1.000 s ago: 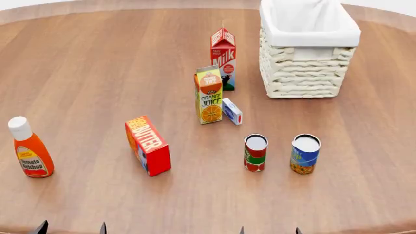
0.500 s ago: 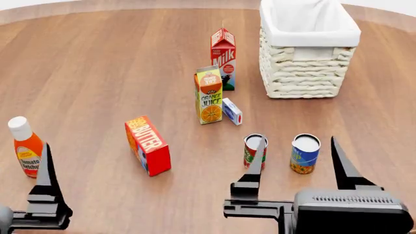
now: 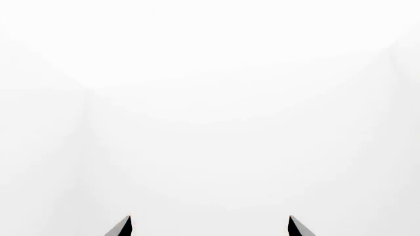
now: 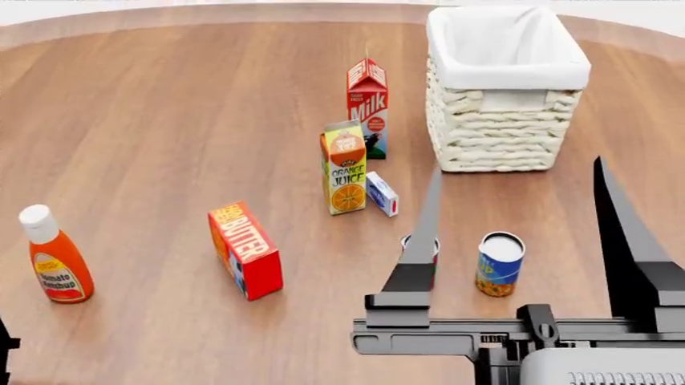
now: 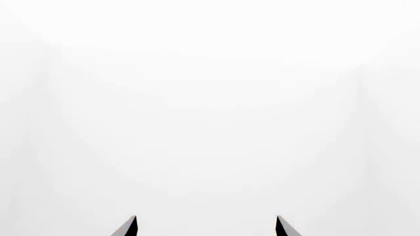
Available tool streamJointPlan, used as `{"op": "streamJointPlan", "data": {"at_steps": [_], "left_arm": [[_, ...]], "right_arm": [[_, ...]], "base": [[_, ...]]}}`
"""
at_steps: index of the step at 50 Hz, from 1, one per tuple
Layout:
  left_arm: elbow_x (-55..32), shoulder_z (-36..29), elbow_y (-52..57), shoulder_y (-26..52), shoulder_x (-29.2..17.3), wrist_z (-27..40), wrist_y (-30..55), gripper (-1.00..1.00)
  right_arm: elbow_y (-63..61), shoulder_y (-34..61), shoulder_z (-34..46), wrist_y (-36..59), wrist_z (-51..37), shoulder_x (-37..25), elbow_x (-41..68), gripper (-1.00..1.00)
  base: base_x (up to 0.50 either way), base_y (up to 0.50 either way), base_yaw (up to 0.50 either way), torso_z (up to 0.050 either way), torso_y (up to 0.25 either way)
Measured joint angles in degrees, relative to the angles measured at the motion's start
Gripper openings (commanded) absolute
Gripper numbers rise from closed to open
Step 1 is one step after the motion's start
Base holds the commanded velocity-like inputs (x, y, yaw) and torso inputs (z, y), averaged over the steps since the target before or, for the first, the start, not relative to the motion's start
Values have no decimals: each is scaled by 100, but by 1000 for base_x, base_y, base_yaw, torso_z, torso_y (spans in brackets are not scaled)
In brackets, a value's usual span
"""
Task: Pick up the alphabet soup and the tomato sauce, and put them in the basket.
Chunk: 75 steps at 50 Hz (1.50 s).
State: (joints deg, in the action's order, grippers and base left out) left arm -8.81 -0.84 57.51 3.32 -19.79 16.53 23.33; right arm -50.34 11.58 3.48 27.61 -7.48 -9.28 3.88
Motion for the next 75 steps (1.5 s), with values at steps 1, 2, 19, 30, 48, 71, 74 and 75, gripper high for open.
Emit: {"op": "streamJointPlan", "data": {"at_steps": [1,2,19,30,48,71,74,75], "left_arm": [[-27,-12,22,-7,-46,54,-8,100],[-55,-25,43,-14,-92,108,-16,100],[-490,-400,201,-16,-945,1127,-243,100],[-723,-784,217,113,-1532,1815,-381,100],[-1018,-1634,220,484,-2510,2825,-765,100],[-1207,-2249,197,822,-3121,3503,-1025,100],[-1227,-2285,182,852,-3159,3544,-1049,100],[-1234,-2294,168,858,-3169,3554,-1065,100]], "right_arm": [[-26,-2,9,3,-6,-6,-1,100],[-50,-4,17,6,-12,-12,-1,100],[-270,-39,175,-34,-96,-99,-9,100],[-314,-41,237,-90,-118,-163,22,100],[-328,-3,333,-48,-169,-240,135,100],[-234,-60,443,-206,-287,-384,139,100],[-221,-63,464,-208,-308,-399,122,100],[-219,-64,467,-207,-314,-402,123,100]], "base": [[0,0,0,50,0],[0,0,0,50,0],[0,0,0,50,0],[0,0,0,36,0],[0,-247,0,0,0],[0,-154,0,0,0],[0,0,0,0,0],[0,0,0,0,0]]}}
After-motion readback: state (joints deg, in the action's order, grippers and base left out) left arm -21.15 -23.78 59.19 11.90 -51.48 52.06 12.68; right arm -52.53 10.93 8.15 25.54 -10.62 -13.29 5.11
